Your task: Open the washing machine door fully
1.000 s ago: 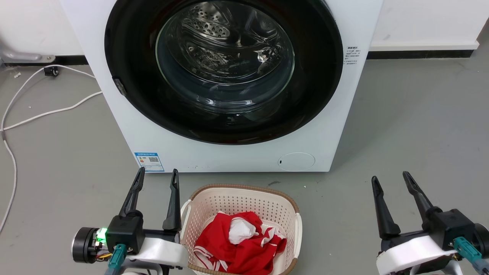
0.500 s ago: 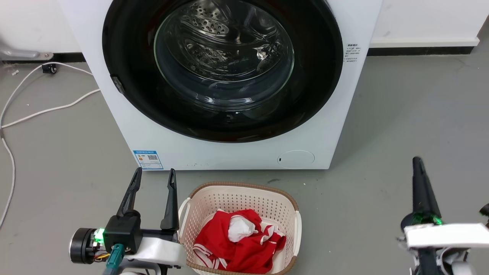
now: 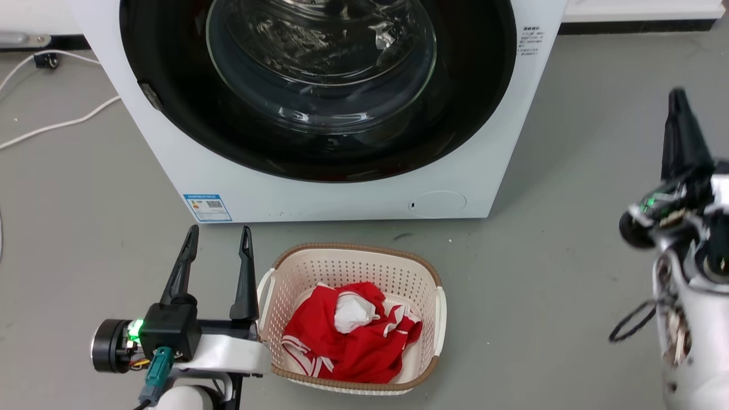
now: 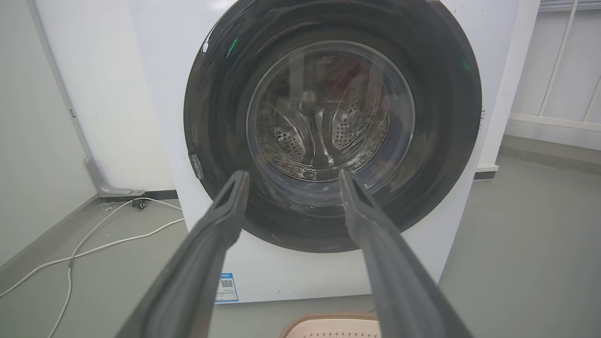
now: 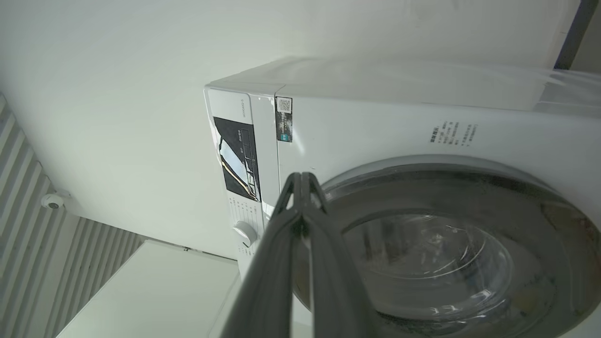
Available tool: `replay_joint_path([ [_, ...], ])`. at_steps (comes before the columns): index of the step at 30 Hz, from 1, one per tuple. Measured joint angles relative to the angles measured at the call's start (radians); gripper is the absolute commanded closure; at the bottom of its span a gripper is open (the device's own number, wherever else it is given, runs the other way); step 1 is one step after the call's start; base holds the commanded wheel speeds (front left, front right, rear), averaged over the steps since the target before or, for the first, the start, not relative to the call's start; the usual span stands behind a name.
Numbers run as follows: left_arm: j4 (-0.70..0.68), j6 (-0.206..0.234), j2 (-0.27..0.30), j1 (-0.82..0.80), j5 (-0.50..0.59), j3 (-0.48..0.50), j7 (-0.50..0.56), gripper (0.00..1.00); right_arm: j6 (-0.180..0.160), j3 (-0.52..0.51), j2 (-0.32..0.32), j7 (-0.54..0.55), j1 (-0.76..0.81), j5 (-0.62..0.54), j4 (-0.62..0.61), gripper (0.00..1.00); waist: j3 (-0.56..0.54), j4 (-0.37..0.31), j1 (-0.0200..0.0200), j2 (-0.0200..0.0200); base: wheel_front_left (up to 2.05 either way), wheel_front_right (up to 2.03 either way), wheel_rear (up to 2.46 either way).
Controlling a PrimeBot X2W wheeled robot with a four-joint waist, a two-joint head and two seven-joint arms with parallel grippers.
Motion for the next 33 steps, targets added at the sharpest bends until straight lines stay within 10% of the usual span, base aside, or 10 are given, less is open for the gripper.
replay_joint_path([
  [19, -0.030, -0.023, 0.000, -0.133, 0.005, -0.014, -0.001, 0.00, 0.000, 0.258, -0.172, 0.320, -0.772, -0.098, 0.722, 1.00, 0.193, 0.046, 0.0001, 0.0000, 0.00, 0.00, 0.00],
  [33, -0.041, -0.020, -0.001, -0.181, 0.003, -0.031, -0.001, 0.00, 0.000, 0.303, -0.155, 0.349, -0.959, -0.156, 0.923, 1.00, 0.295, 0.081, 0.0000, 0.0000, 0.00, 0.00, 0.00],
])
